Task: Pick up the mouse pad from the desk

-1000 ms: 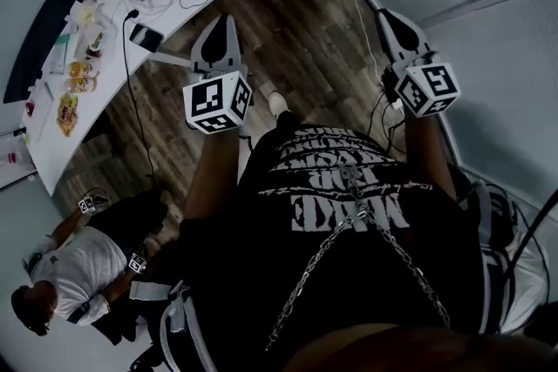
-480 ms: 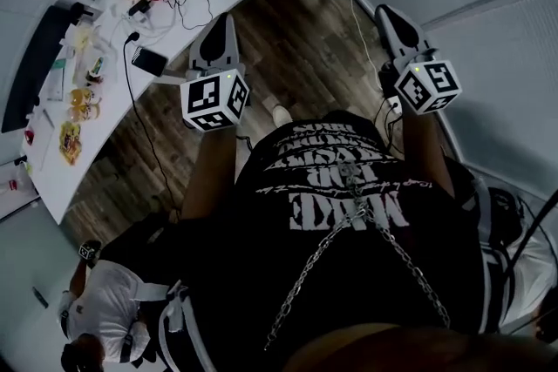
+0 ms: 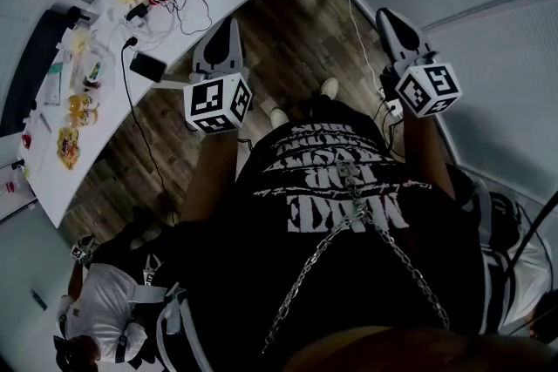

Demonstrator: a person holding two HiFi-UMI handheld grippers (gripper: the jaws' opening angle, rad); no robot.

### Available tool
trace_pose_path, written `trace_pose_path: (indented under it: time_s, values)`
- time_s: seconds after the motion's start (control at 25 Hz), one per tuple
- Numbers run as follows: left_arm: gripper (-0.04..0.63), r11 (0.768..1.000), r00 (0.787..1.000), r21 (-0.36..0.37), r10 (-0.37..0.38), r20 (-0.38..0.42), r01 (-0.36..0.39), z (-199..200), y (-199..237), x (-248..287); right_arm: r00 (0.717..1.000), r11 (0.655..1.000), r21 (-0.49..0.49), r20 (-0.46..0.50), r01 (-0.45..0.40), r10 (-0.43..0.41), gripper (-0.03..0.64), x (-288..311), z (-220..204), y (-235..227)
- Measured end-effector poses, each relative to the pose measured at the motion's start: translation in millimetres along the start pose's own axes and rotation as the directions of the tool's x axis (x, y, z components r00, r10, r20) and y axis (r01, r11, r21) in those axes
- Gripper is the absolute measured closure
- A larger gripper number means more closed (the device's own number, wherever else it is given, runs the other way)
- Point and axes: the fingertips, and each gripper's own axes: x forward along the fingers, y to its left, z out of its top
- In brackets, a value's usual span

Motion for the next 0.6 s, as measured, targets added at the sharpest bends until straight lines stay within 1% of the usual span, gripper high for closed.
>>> trace_pose_path:
  time_s: [0.2,0.28,0.52,0.6]
  values:
    - [0.589,0.998,0.998,-0.022,0.054,-0.029,-0.054,-9,13,6,0.999,0.999,0.018,-0.025,-0.047,0.047,0.617,25,-6,-9]
    - [0.589,0.998,0.997,-0.022,0.063,-0.039,-0.064,-13,15,16,0.998,0.998,0.022,-0.03,-0.058,0.058,0.617,35,-8,-17]
    - [0.589,0.996,0.994,-0.032,0.082,-0.065,-0.084,-21,7,50,0.997,0.997,0.057,-0.048,-0.05,0.053,0.617,47,-18,-59]
    - [0.589,0.994,0.991,-0.026,0.106,-0.081,-0.109,-20,7,62,0.996,0.996,0.073,-0.06,-0.057,0.062,0.617,54,-21,-70]
